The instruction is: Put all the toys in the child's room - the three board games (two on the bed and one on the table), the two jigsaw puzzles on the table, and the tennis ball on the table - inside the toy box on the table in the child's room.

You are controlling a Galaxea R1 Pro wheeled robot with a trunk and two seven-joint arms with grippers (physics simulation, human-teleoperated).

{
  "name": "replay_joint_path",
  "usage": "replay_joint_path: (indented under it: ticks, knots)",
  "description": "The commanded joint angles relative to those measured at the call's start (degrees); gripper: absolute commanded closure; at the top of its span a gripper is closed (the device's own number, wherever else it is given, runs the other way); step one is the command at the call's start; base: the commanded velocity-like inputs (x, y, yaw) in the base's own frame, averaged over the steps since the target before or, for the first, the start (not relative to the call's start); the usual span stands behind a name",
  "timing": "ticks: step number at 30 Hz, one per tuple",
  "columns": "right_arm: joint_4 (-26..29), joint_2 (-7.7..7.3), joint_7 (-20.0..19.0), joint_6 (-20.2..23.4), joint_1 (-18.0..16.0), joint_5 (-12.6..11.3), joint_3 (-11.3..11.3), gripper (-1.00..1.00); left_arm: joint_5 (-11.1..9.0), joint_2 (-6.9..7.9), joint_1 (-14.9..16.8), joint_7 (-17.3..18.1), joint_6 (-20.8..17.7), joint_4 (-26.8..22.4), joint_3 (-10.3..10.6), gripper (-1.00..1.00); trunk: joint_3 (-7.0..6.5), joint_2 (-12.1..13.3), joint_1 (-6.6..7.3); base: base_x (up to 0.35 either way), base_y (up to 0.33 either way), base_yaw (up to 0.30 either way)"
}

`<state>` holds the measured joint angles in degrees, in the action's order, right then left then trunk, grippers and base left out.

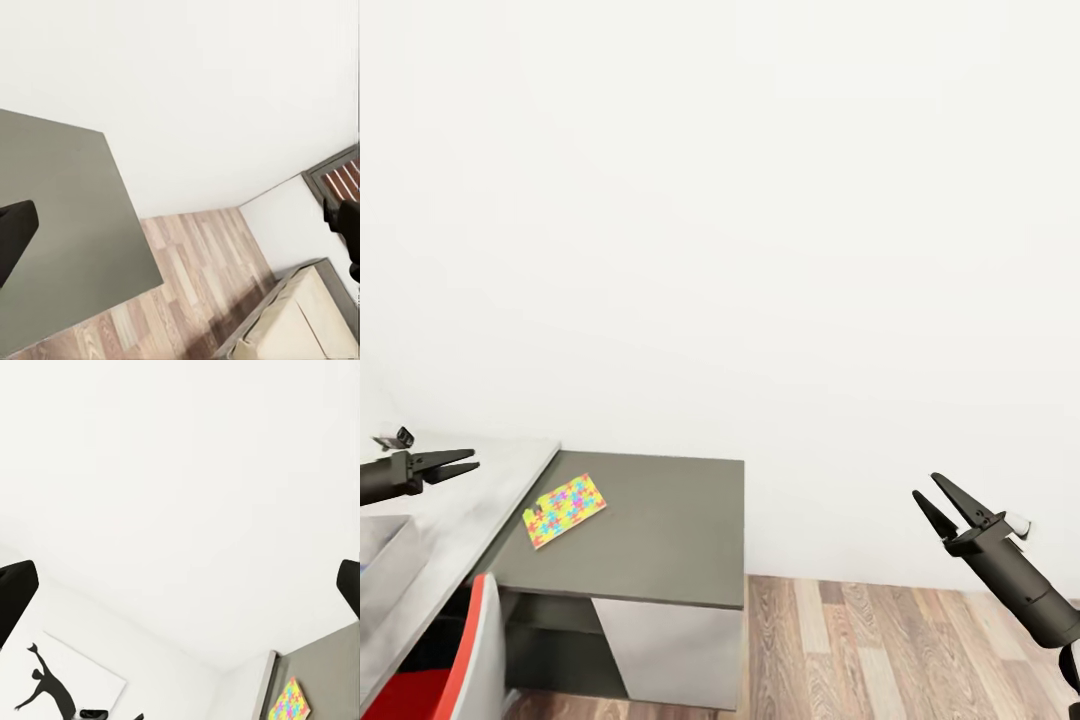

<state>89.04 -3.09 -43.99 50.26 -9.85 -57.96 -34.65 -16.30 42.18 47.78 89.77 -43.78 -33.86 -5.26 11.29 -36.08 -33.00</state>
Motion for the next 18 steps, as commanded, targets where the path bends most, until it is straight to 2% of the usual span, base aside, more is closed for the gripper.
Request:
replay_joint_path:
  ticks: [1, 7, 12, 18]
  knots:
    - [-0.02, 0.01, -0.17, 0.28, -0.07, 0.01, -0.06, -1.0, 0.02, -0.08, 0.03, 0.23, -0.61, -0.02, 0.04, -1.0, 0.02, -0.08, -0.03, 0.089, -0.217, -0.192]
    - [-0.02, 0.0, -0.17, 0.28, -0.07, 0.04, -0.07, -1.0, 0.1, -0.27, 0.03, 0.23, -0.61, 0.0, 0.07, -1.0, -0.34, -0.08, -0.03, 0.101, -0.256, -0.157]
    - [-0.02, -0.06, -0.14, 0.28, -0.08, 0.04, -0.1, -1.0, 0.12, -0.4, 0.03, 0.23, -0.61, 0.0, 0.08, -1.0, -0.49, -0.08, -0.03, 0.104, -0.26, -0.072]
    - [-0.01, -0.06, -0.06, 0.21, -0.07, 0.04, -0.12, -1.0, 0.19, -0.57, 0.03, 0.23, -0.53, 0.02, 0.15, -1.0, -0.53, -0.08, -0.03, 0.04, -0.085, -0.014]
